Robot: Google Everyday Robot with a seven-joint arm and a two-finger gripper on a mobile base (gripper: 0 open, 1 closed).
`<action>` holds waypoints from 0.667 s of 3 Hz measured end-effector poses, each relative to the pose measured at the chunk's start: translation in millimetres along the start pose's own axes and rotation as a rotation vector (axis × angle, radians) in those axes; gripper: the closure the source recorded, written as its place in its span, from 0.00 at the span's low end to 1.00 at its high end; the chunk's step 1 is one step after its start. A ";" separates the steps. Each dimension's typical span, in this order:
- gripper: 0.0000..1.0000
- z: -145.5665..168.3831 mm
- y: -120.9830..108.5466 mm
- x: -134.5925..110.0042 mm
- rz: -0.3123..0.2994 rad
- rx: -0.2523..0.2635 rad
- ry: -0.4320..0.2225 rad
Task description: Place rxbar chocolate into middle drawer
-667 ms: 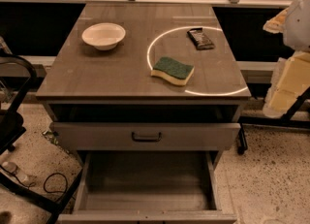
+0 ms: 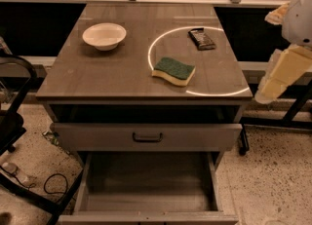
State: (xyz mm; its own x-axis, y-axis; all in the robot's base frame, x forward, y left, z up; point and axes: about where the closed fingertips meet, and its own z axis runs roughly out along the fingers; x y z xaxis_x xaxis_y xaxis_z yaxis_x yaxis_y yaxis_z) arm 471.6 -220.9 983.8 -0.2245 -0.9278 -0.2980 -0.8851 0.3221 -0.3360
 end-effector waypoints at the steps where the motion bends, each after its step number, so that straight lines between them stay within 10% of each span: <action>1: 0.00 21.1 -53.1 0.7 0.121 0.086 -0.133; 2: 0.00 47.1 -119.5 5.4 0.334 0.180 -0.209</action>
Offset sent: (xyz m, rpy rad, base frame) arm 0.1788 -0.0562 0.0006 0.3707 -0.2198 -0.4589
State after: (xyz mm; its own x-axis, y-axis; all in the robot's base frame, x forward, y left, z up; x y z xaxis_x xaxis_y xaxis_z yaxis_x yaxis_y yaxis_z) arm 595.4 -255.5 980.3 -0.3828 -0.7147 -0.5854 -0.6883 0.6433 -0.3353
